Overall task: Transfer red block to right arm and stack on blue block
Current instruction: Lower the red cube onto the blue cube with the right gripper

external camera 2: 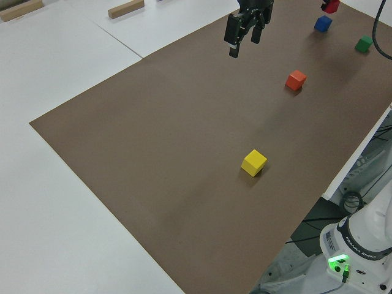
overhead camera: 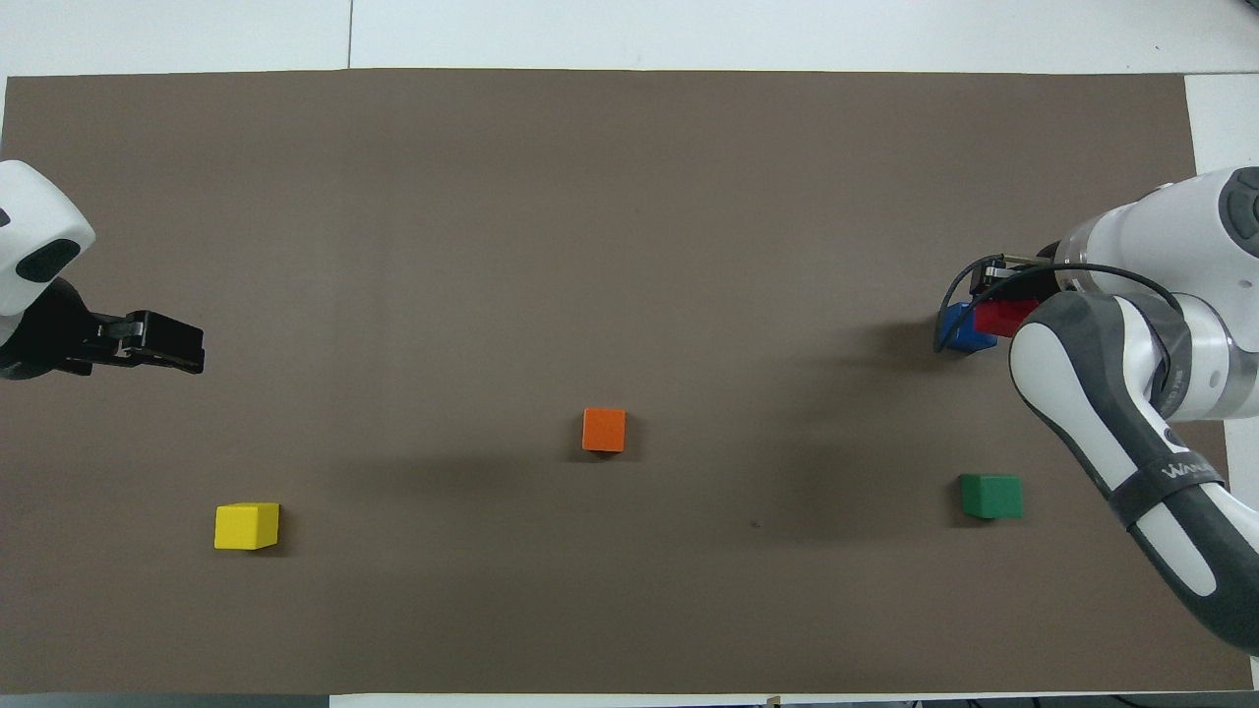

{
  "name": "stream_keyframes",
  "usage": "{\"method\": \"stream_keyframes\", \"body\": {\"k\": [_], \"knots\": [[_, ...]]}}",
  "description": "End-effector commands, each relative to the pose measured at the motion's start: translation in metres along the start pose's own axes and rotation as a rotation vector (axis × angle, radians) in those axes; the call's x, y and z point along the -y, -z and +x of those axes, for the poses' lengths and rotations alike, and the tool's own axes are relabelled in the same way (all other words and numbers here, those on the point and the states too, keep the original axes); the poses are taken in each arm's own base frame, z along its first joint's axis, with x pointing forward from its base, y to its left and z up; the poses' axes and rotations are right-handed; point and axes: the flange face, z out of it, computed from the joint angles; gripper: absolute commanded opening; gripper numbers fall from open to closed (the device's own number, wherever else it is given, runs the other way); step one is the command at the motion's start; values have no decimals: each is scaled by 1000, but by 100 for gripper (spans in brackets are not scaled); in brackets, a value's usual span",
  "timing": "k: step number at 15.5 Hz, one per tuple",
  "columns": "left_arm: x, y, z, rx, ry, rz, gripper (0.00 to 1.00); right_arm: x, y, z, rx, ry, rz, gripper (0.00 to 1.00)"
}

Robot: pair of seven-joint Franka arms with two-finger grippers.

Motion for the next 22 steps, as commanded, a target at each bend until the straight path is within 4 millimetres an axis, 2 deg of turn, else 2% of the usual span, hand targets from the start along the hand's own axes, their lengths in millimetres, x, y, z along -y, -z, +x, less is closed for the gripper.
{"method": "stream_keyframes", "body": {"k": [1, 7, 9, 15, 22], "knots": [[5, 4, 2, -17, -5, -15, 100, -2, -7, 4, -7, -21, -14, 0], [4, 3, 4, -40, -6, -15, 100, -4, -15, 10, -14, -25, -10, 0], [4, 4, 5, -46, -3, -17, 100, -2, -11, 13, -23, -22, -8, 0], [2, 3, 5, -46, -6, -17, 100, 5, -23, 13, -14, -41, -7, 0], [3, 5, 2, -41, -4, -16, 100, 3, -27, 11, -8, -41, -8, 0]]}}
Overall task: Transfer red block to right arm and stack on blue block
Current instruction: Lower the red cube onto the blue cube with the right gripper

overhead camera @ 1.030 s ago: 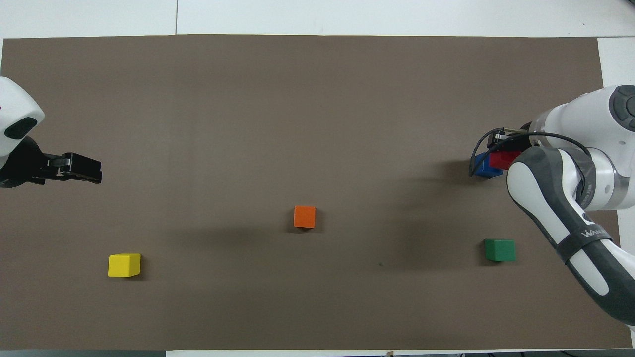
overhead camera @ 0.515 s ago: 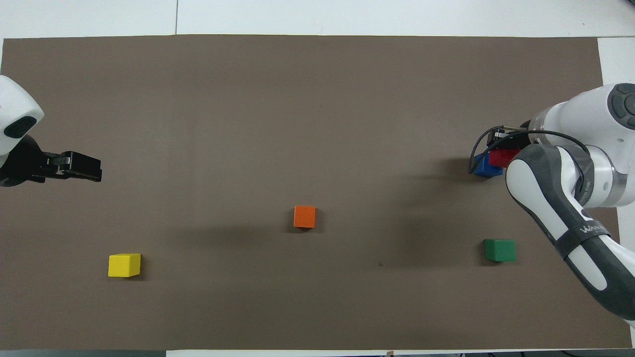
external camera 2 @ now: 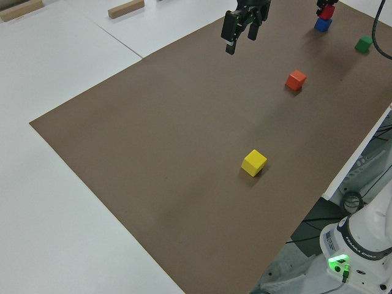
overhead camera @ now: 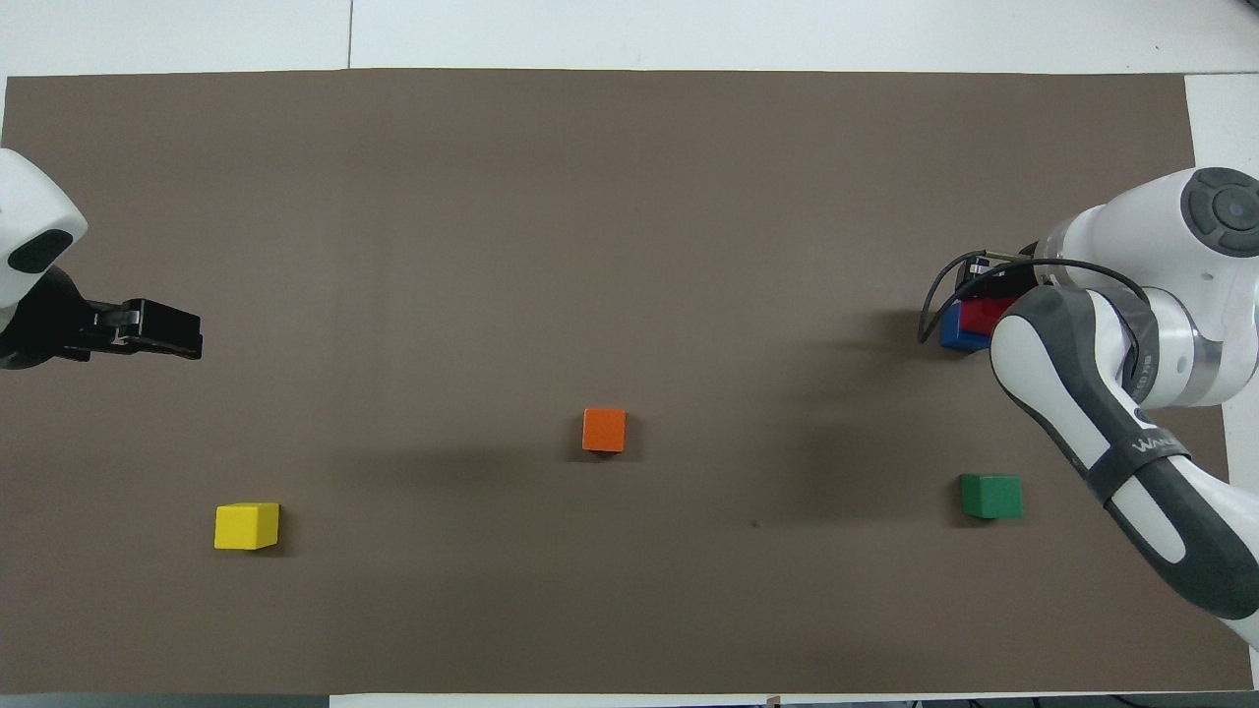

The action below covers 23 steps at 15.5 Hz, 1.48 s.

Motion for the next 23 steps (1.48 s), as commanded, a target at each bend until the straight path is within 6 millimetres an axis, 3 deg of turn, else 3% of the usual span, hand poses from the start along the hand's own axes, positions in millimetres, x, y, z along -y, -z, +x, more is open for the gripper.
{"method": "stream_keyframes", "body": {"k": [1, 14, 15, 17, 18, 21, 23], "knots": [[3, 1, -2, -2, -5, -12, 100, 0, 0, 3, -17, -17, -11, 0], [3, 1, -2, -2, -5, -12, 100, -1, -5, -3, 4, -4, -16, 1], [3, 1, -2, -2, -7, -12, 100, -1, -6, -4, 7, -4, -17, 19], [3, 1, -2, -2, -5, -12, 100, -2, -5, -4, 8, -6, -17, 66], [2, 1, -2, 0, -8, -12, 100, -3, -5, -4, 10, -6, -18, 81], [3, 1, -2, -2, -7, -12, 100, -3, -5, -4, 11, -6, -18, 97], [3, 1, -2, 0, -7, -12, 100, -3, -5, -4, 10, -6, -18, 98]]}}
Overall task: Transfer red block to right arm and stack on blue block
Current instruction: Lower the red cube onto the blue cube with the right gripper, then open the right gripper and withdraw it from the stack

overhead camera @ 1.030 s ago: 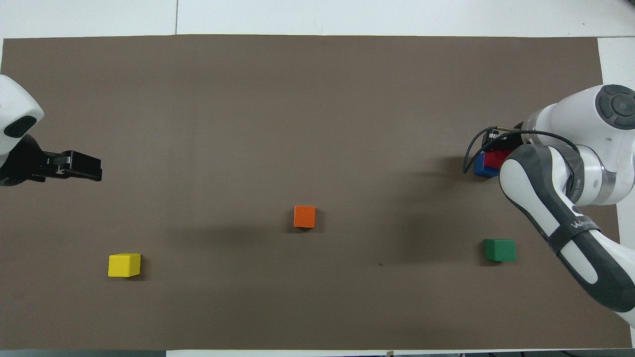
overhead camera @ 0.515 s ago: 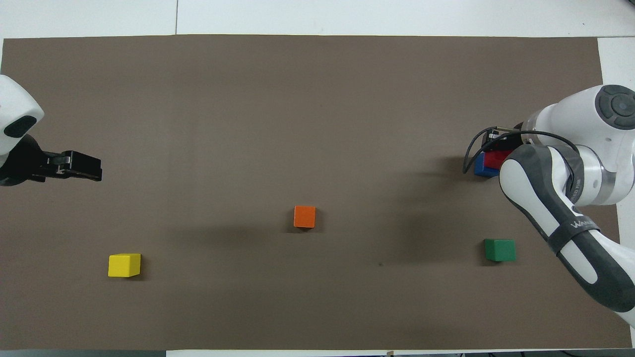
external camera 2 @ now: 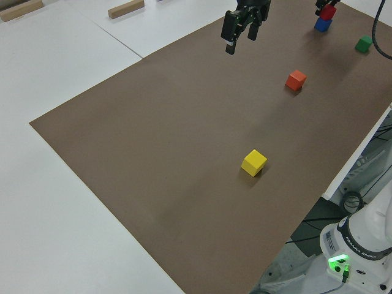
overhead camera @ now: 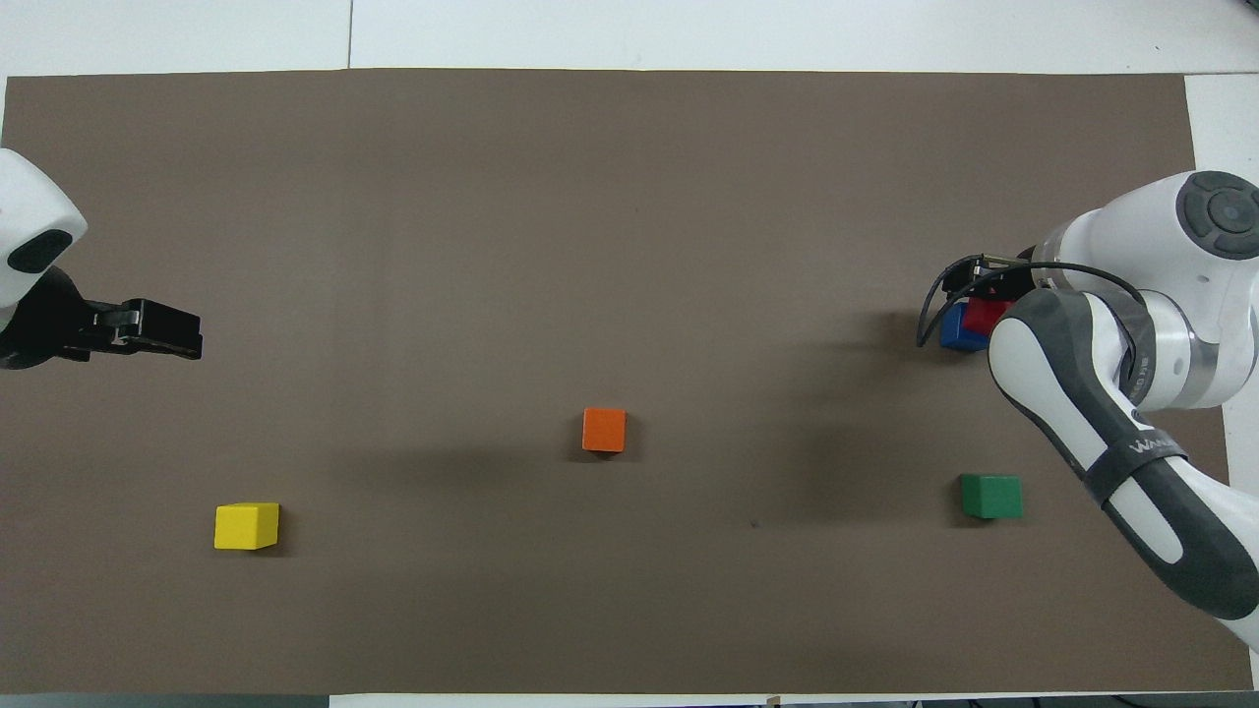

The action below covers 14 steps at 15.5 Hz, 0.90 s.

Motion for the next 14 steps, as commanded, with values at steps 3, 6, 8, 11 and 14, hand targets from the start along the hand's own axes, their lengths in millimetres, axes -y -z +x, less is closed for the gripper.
{"method": "stream_keyframes", "body": {"k": [3, 6, 8, 11, 14], "knots": [[3, 1, -2, 0, -6, -12, 100, 0, 1, -1, 7, -3, -18, 98], [3, 1, -2, -2, -6, -12, 100, 1, 8, -1, 31, -5, -23, 98], [2, 1, -2, -2, -9, -12, 100, 2, 23, 3, 40, -7, -23, 98], [3, 1, -2, -2, -7, -12, 100, 4, 58, 7, 74, 6, -27, 98], [3, 1, -2, -2, -7, -12, 100, 2, 98, 0, 80, 9, -32, 99]]}}
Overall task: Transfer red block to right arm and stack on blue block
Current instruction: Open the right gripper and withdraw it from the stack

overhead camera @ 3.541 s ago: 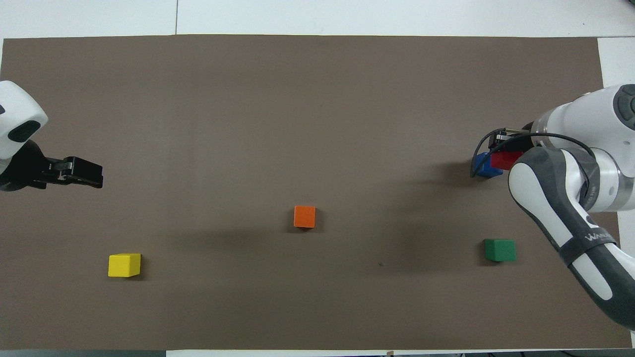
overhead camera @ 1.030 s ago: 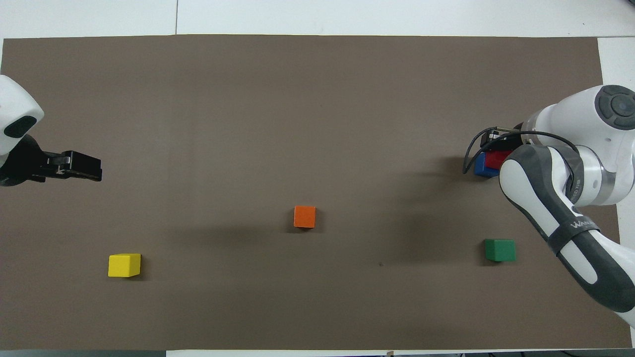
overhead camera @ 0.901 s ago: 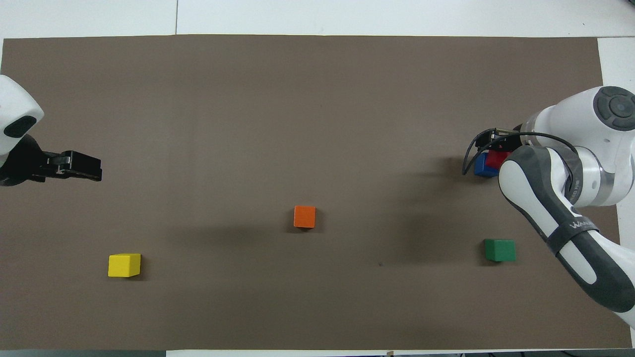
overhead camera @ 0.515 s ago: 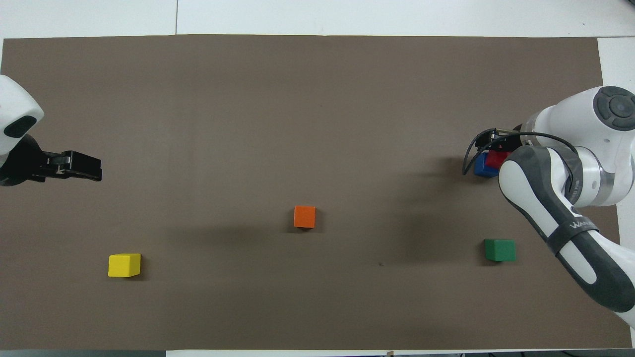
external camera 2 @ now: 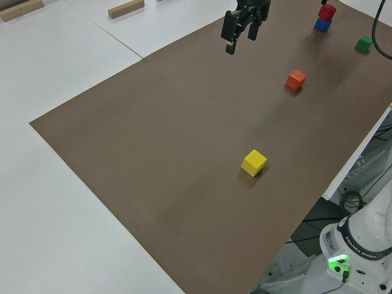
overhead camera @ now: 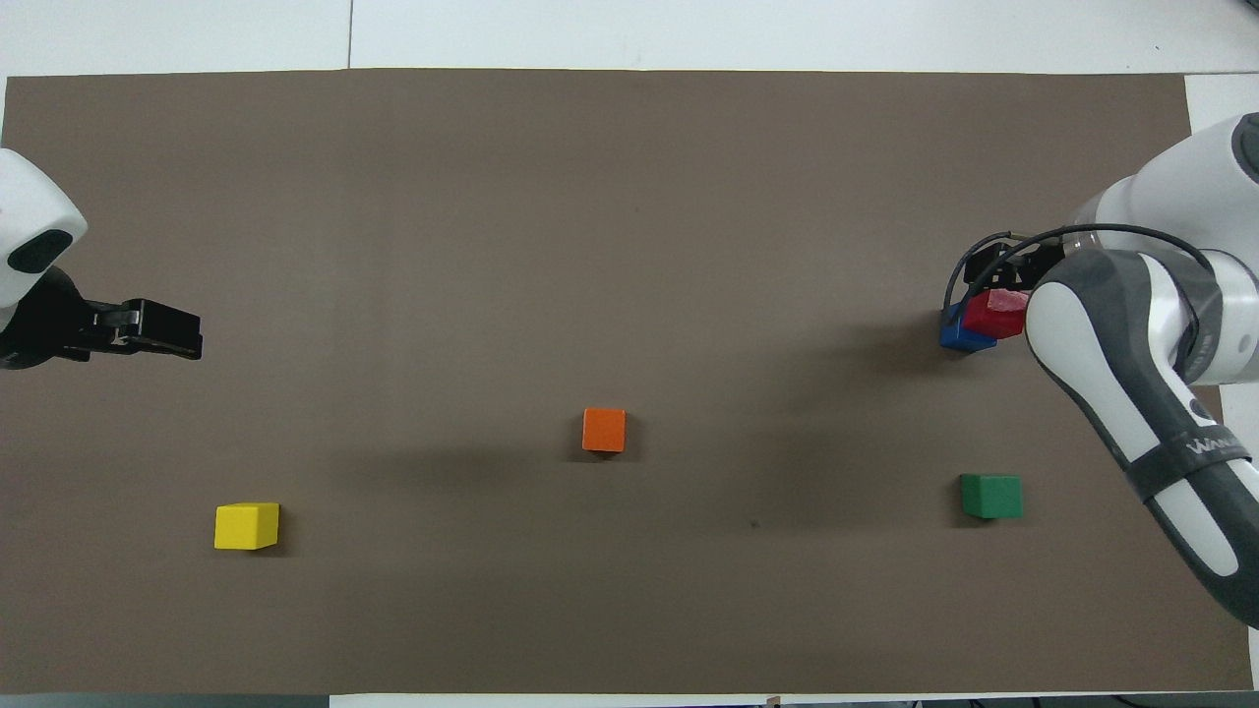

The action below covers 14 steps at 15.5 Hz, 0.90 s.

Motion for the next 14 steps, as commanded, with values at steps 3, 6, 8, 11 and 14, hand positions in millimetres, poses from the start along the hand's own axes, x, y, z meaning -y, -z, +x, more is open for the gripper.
{"method": "stream_keyframes", "body": {"k": [3, 6, 8, 11, 14], "knots": [[3, 1, -2, -2, -7, -12, 100, -10, 72, -30, -15, 62, -8, 100], [3, 1, -2, 0, -6, -12, 100, -21, 110, -55, -8, 221, -16, 100], [3, 1, -2, -2, -7, -12, 100, -30, 130, -71, 9, 261, -19, 100], [3, 1, -2, -2, -7, -12, 100, -35, 147, -87, 66, 253, 8, 100], [3, 2, -2, -3, -7, -12, 100, -35, 167, -81, 25, 249, 12, 100]]}}
